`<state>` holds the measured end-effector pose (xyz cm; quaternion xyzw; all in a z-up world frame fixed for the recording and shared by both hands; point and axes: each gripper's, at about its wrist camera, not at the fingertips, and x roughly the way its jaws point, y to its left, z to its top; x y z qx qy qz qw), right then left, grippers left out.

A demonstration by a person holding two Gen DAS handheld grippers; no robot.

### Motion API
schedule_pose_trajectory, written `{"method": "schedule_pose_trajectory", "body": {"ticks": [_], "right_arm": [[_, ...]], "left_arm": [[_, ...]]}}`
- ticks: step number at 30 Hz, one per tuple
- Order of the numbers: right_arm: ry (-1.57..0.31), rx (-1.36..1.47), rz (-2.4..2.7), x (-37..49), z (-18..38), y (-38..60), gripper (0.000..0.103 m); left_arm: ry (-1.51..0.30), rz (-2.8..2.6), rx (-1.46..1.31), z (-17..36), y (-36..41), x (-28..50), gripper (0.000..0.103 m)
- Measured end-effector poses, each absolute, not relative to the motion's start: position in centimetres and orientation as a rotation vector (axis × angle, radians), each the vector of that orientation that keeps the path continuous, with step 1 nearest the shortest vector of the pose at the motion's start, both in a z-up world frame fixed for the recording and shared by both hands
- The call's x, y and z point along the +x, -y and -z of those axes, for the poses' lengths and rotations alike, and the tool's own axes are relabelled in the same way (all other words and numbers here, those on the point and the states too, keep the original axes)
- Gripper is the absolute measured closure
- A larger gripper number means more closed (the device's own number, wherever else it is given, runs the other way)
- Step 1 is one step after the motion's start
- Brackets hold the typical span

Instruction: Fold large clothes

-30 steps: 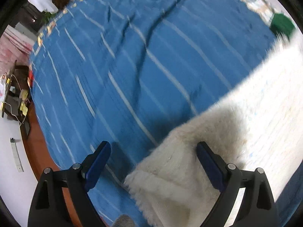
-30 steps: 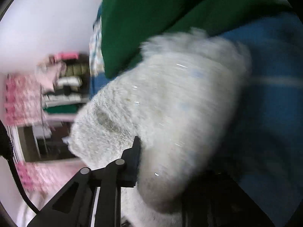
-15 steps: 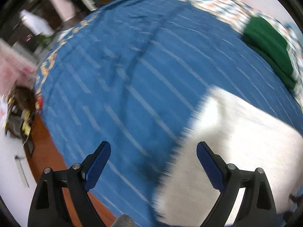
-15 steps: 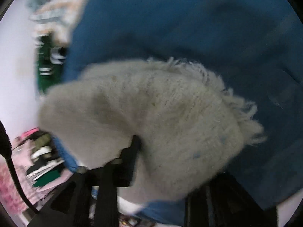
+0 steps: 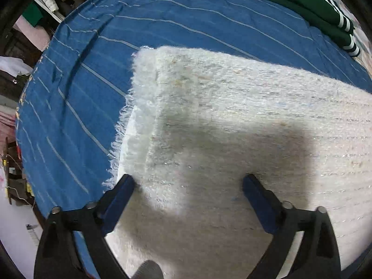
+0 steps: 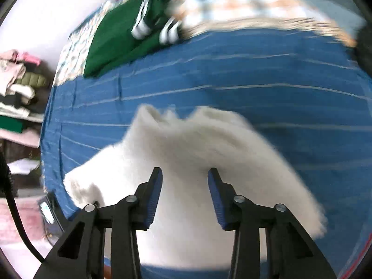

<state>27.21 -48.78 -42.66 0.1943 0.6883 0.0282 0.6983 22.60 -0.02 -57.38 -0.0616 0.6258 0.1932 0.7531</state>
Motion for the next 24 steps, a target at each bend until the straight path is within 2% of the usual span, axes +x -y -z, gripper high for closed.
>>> {"method": "schedule_pose_trajectory", "body": {"ticks": [2, 4, 8, 13, 15, 18, 20, 22, 24], "right_arm": [[-1.676, 0.408, -0.032, 28.9, 47.7, 49.2, 0.067], [-1.714, 0.447, -0.007, 30.5, 50.2, 49.7, 0.067], [-1.769, 0.28, -0.033, 31.6, 48.0, 48.2, 0.067], [-1.542, 0.259, -0.148, 30.9, 40.2, 48.6, 0.064], [-1.544, 0.263, -0.223, 30.3, 38.6, 47.8, 0.064], [-1.642, 0.258, -0.257, 29.7, 40.7, 46.2, 0.064], [-1.707, 0.168, -0.219, 29.6, 44.8, 44.5, 0.064], [-1.677, 0.188, -0.167, 30.8, 47.0, 44.4, 0.065], [-1.689, 0.159, -0.115, 31.7, 46.7, 43.7, 0.064]], "left_arm": [[-1.353, -0.384, -0.183, 57.7, -0.8, 22.4, 0.0], [-1.327, -0.356, -0.268, 58.1, -2.0, 22.2, 0.0], [-1.246, -0.371, -0.309, 58.2, -2.8, 22.0, 0.0], [-1.236, -0.38, -0.323, 58.0, -3.3, 21.9, 0.0], [-1.226, -0.382, -0.32, 58.0, -3.1, 21.8, 0.0], [-1.226, -0.384, -0.309, 57.6, -2.2, 21.4, 0.0], [-1.24, -0.378, -0.311, 57.6, -1.7, 21.3, 0.0], [-1.259, -0.382, -0.295, 57.1, -1.6, 21.5, 0.0], [-1.274, -0.406, -0.237, 55.7, -0.9, 22.4, 0.0]]}}
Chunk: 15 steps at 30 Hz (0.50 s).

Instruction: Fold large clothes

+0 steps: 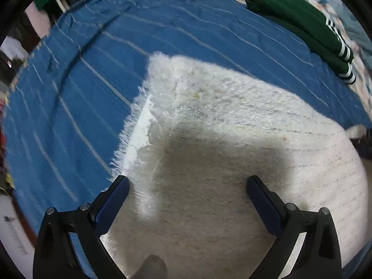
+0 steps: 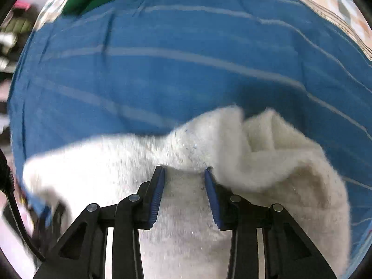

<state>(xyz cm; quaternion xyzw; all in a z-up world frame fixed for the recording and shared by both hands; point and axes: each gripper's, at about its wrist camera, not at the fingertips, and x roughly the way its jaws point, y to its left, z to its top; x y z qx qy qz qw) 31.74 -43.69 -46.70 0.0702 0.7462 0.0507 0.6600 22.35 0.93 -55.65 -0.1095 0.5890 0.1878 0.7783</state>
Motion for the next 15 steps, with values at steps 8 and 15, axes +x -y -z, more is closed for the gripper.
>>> {"method": "schedule_pose_trajectory", "body": {"ticks": [8, 15], "right_arm": [[-1.588, 0.328, -0.12, 29.2, 37.8, 51.1, 0.059], [-1.634, 0.457, -0.107, 29.9, 46.0, 54.8, 0.061]], "left_arm": [[-1.241, -0.327, -0.146, 48.4, 7.5, 25.1, 0.0], [-1.314, -0.238, -0.06, 52.8, 15.3, 30.2, 0.0]]}}
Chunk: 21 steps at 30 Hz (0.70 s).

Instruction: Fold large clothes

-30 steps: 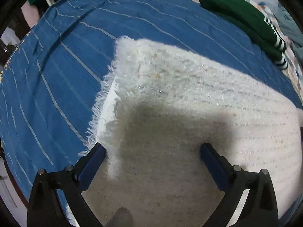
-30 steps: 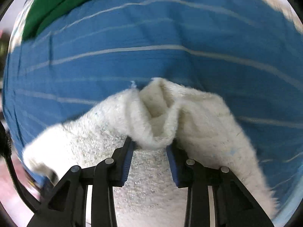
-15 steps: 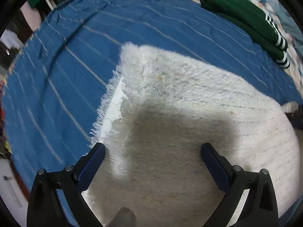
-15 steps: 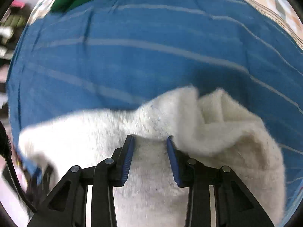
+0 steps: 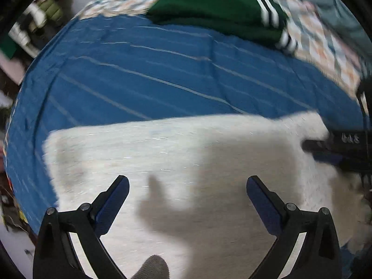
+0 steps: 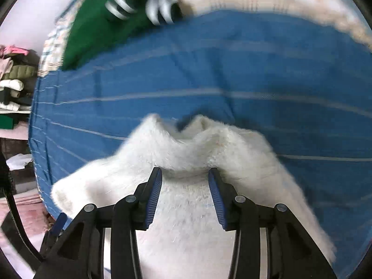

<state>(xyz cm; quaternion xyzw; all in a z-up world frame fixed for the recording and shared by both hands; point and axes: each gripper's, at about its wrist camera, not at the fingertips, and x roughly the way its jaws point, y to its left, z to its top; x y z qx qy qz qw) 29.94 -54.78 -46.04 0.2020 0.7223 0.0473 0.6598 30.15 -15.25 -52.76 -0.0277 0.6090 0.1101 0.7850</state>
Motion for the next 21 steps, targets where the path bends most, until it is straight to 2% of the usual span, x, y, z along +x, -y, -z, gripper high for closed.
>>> {"method": "schedule_pose_trajectory", "body": {"ticks": [3, 6, 10, 14, 17, 20, 21], "right_arm": [[-1.608, 0.422, -0.106, 30.7, 45.3, 55.0, 0.061], [-1.542, 0.411, -0.113, 29.3, 41.8, 56.1, 0.061], [-1.523, 0.424, -0.085, 25.3, 39.0, 59.7, 0.061], [-1.531, 0.435, -0.044, 21.3, 38.7, 60.9, 0.061], [-1.501, 0.507, 0.019, 17.4, 38.2, 63.2, 0.057], [-1.461, 0.673, 0.087, 12.8, 39.5, 65.0, 0.047], [-1.448, 0.714, 0.095, 11.7, 39.7, 65.9, 0.046]], "left_arm": [[-1.306, -0.249, -0.007, 53.4, 16.3, 30.7, 0.0], [-1.299, -0.248, 0.01, 53.2, 16.6, 30.9, 0.0], [-1.311, -0.254, 0.008, 53.3, 16.6, 31.2, 0.0], [-1.316, -0.266, 0.017, 53.6, 16.9, 31.6, 0.0], [-1.327, -0.271, 0.015, 53.3, 16.9, 31.6, 0.0], [-1.311, -0.25, -0.03, 51.9, 17.0, 31.4, 0.0], [-1.315, -0.241, -0.035, 52.0, 17.2, 31.4, 0.0]]}}
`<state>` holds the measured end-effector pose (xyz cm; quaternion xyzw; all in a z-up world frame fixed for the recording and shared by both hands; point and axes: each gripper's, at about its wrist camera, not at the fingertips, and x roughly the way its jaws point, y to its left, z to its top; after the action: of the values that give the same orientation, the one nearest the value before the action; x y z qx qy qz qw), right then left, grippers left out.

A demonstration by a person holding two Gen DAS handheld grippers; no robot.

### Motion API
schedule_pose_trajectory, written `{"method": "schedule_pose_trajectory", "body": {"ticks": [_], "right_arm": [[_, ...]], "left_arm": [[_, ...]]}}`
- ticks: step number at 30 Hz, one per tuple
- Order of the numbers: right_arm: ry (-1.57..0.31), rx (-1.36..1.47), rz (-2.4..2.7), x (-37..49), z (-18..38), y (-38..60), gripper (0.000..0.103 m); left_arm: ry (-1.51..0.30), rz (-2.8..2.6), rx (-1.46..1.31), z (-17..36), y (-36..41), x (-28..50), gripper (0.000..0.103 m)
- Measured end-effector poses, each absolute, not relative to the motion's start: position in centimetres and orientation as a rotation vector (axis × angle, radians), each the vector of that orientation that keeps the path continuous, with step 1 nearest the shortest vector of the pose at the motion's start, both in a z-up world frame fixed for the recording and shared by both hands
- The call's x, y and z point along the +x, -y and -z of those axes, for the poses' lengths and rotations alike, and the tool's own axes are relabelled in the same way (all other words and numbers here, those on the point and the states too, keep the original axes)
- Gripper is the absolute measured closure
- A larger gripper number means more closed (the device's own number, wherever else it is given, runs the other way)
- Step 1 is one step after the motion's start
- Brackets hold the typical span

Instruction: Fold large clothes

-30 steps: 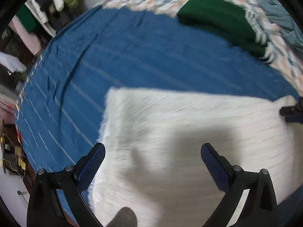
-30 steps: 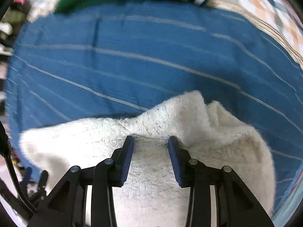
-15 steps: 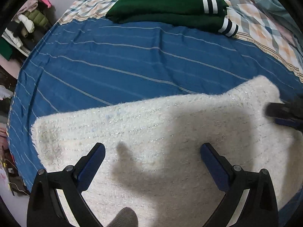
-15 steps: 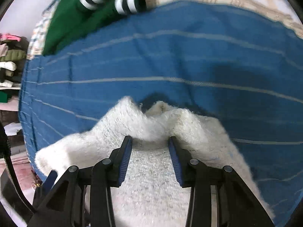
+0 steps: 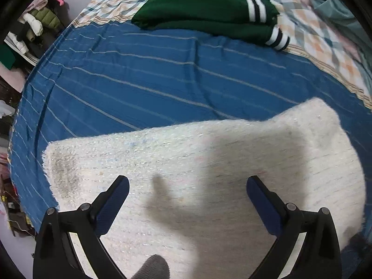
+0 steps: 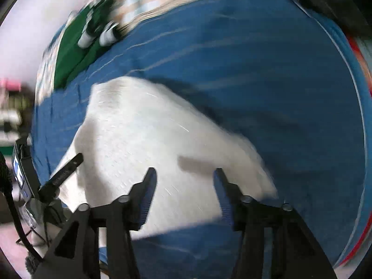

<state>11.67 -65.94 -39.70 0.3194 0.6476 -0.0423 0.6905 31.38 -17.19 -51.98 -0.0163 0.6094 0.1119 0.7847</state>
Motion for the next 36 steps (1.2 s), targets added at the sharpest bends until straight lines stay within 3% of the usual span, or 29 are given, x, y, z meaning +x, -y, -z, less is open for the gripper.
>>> {"method": "schedule_pose_trajectory", "body": {"ticks": [4, 7, 14, 16, 17, 21, 30, 36], "right_arm": [[-1.415, 0.932, 0.092, 7.0, 44.2, 67.7, 0.044], [-1.284, 1.202, 0.029, 5.5, 48.1, 68.6, 0.044], [-1.043, 1.386, -0.131, 9.9, 52.1, 67.8, 0.044], [-1.025, 1.388, -0.152, 11.2, 52.4, 66.9, 0.051], [-1.01, 1.401, -0.165, 11.8, 52.3, 66.6, 0.066], [-0.944, 1.393, -0.187, 12.6, 49.0, 66.9, 0.078], [-0.892, 1.071, -0.191, 14.6, 35.8, 67.5, 0.079], [-0.953, 0.767, -0.306, 15.5, 28.9, 62.1, 0.079]], "left_arm": [[-1.373, -0.24, -0.047, 55.1, 17.7, 31.8, 0.0], [-1.379, -0.232, -0.097, 55.3, 17.2, 32.2, 0.0], [-1.375, -0.21, -0.088, 55.3, 17.0, 32.3, 0.0], [-1.365, -0.214, -0.08, 55.3, 17.0, 32.5, 0.0], [-1.357, -0.215, -0.081, 55.3, 17.0, 32.6, 0.0], [-1.334, -0.19, -0.099, 55.5, 17.2, 33.3, 0.0], [-1.336, 0.035, -0.252, 56.1, 23.0, 37.7, 0.0], [-1.248, -0.113, -0.464, 50.5, 14.1, 32.0, 0.0]]}}
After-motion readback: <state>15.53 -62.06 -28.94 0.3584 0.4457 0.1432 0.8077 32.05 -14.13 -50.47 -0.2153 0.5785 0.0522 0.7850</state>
